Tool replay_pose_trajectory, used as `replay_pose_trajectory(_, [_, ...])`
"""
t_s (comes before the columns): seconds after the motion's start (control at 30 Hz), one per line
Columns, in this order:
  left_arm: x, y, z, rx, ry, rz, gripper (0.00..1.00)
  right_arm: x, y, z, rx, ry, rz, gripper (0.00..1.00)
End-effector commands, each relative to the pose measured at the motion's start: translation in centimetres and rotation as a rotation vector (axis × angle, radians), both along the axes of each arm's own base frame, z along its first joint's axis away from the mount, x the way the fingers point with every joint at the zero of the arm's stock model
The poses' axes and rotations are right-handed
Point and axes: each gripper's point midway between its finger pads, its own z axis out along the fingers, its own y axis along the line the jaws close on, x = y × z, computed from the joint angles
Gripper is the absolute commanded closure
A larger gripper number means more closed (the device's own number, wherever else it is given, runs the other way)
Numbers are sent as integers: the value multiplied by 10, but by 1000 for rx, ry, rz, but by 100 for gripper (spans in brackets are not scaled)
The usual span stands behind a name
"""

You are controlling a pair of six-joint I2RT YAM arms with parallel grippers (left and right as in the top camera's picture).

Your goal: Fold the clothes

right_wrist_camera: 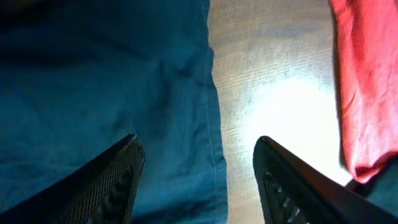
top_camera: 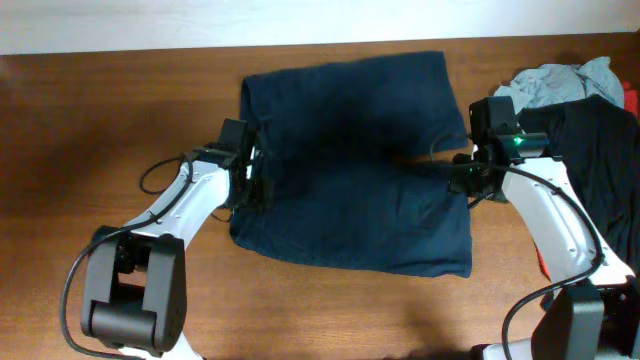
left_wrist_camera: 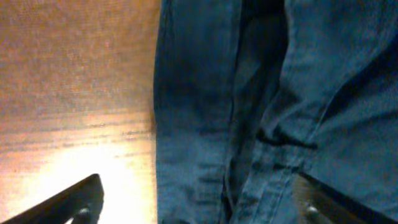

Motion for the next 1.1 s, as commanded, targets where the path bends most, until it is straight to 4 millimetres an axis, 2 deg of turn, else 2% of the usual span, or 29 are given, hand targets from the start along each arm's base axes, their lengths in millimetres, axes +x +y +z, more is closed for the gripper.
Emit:
replay_pose_trajectory(0.0, [0, 1, 8, -10, 6, 8, 11, -8, 9, -3, 72, 40, -13, 41])
replay_pose_trajectory(0.03, [2, 0, 13, -12, -3, 7, 18, -12, 15, -4, 104, 55, -7, 42])
replay_pose_trajectory(0.17, [14, -3, 37, -28, -77, -5, 25, -28, 35, -6, 215, 124, 11, 45])
replay_pose_trajectory(0.23, [19, -5, 42, -38, -106, -18, 27, -34, 39, -6, 237, 149, 13, 45])
replay_pose_trajectory(0.33, [23, -28, 42, -133, -117, -142, 27, -37, 40, -6, 243, 160, 13, 44])
replay_pose_trajectory(0.4, [27, -42, 39, -195, -128, -219, 27, -36, 40, -6, 242, 159, 16, 44])
replay_pose_trajectory(0.57, [36, -48, 16, -204, -119, -249, 27, -39, 41, -6, 251, 167, 16, 44])
replay_pose_trajectory(0.7, [35, -71, 0, -316, -99, -368, 31, -46, 49, -8, 295, 196, 20, 44])
replay_pose_trajectory(0.87, [38, -73, -15, -322, -87, -369, 41, -60, 55, -20, 333, 244, 18, 45])
replay_pose_trajectory(0.9, [37, -72, -18, -322, -82, -369, 46, -63, 56, -23, 336, 255, 16, 47])
replay_pose_trajectory(0.93, [37, -72, -19, -321, -79, -368, 53, -67, 56, -27, 335, 266, 14, 54])
replay_pose_trajectory(0.97, [37, -72, -19, -321, -78, -367, 63, -70, 56, -32, 335, 275, 13, 63])
replay_pose_trajectory(1.0, [37, -72, -19, -321, -78, -367, 75, -72, 56, -36, 336, 280, 11, 68])
replay_pose_trajectory(1.07, [38, -72, -19, -318, -82, -367, 95, -76, 56, -48, 336, 280, 11, 69])
